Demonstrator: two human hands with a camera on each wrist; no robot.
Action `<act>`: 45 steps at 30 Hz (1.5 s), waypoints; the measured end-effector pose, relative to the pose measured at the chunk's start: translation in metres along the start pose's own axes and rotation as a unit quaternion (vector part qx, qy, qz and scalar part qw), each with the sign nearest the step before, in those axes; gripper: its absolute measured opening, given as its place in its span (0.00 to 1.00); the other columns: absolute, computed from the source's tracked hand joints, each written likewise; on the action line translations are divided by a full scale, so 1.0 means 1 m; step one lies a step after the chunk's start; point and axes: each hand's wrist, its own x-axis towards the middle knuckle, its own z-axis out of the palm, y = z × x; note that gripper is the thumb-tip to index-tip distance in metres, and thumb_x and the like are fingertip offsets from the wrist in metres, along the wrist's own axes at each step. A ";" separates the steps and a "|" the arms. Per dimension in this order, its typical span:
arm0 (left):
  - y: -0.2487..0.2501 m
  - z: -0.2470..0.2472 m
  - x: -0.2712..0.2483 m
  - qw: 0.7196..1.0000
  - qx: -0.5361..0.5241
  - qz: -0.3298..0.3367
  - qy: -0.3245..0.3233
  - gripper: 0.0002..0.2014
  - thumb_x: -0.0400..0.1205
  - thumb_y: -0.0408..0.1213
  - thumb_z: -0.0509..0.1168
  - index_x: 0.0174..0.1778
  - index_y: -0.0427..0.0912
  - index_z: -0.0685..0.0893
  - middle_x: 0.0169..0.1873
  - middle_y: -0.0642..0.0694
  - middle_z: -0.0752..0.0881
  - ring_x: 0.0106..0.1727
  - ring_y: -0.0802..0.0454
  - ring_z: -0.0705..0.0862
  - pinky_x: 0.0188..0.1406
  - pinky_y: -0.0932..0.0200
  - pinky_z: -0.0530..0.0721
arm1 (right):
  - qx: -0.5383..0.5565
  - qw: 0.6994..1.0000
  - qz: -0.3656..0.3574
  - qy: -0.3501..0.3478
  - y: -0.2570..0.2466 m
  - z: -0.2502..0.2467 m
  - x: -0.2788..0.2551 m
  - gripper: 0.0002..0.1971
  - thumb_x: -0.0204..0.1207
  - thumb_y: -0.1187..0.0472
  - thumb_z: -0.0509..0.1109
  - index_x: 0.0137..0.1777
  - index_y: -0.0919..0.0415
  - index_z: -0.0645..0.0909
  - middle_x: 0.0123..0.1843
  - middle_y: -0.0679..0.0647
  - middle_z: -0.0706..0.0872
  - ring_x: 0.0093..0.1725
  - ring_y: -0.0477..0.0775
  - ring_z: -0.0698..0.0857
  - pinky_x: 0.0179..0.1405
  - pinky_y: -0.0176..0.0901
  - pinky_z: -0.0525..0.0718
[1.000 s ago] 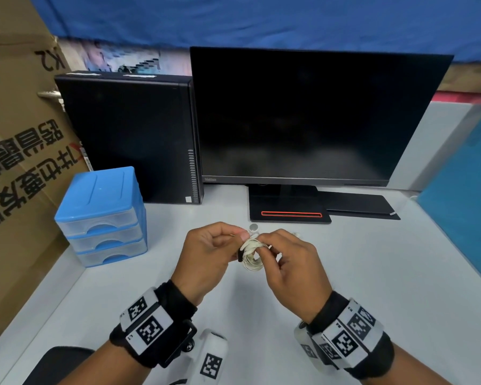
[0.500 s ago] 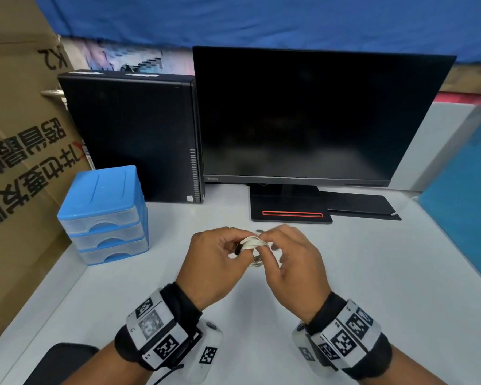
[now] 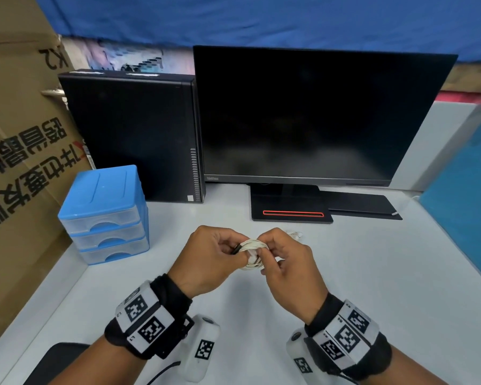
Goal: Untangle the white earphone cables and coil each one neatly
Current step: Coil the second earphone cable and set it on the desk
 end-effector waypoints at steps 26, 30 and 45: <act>-0.030 -0.019 0.010 0.983 0.082 -0.059 -0.152 0.03 0.76 0.33 0.75 0.42 0.45 0.89 0.42 0.39 0.90 0.36 0.47 0.80 0.39 0.53 0.77 | 0.049 0.958 0.213 -0.185 0.004 -0.001 0.004 0.08 0.79 0.62 0.72 0.44 0.68 0.87 0.36 0.59 0.83 0.37 0.55 0.78 0.37 0.49 0.77; -0.031 -0.023 0.012 0.981 0.060 -0.059 -0.173 0.05 0.76 0.31 0.76 0.46 0.43 0.92 0.41 0.47 0.92 0.37 0.48 0.83 0.40 0.56 0.82 | 0.075 0.950 0.220 -0.209 0.002 -0.006 0.005 0.07 0.78 0.62 0.72 0.46 0.66 0.87 0.40 0.60 0.85 0.39 0.55 0.79 0.39 0.49 0.80; -0.037 -0.023 0.013 0.975 0.023 -0.091 -0.202 0.06 0.78 0.31 0.74 0.43 0.47 0.92 0.34 0.55 0.90 0.36 0.55 0.81 0.39 0.59 0.79 | 0.049 0.945 0.212 -0.245 0.001 -0.011 0.009 0.06 0.80 0.62 0.71 0.50 0.63 0.88 0.40 0.55 0.84 0.40 0.50 0.80 0.35 0.41 0.83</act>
